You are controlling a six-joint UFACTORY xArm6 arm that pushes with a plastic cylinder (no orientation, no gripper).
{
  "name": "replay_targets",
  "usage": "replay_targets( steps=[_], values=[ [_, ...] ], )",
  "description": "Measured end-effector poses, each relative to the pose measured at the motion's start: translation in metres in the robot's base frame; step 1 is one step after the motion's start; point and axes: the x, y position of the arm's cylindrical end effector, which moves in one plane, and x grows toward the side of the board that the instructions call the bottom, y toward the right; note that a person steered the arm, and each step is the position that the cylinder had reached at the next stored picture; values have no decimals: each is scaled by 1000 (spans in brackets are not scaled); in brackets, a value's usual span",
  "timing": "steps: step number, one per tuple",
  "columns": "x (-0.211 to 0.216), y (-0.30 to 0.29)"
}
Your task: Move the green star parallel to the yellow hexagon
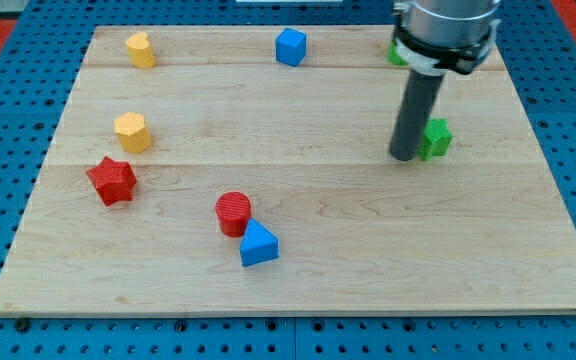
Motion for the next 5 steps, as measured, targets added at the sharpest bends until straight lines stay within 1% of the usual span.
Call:
replay_targets(
  steps=[1,2,3,5],
  values=[
    [0,-73],
    [0,-86],
    [0,-86],
    [4,-111]
  ],
)
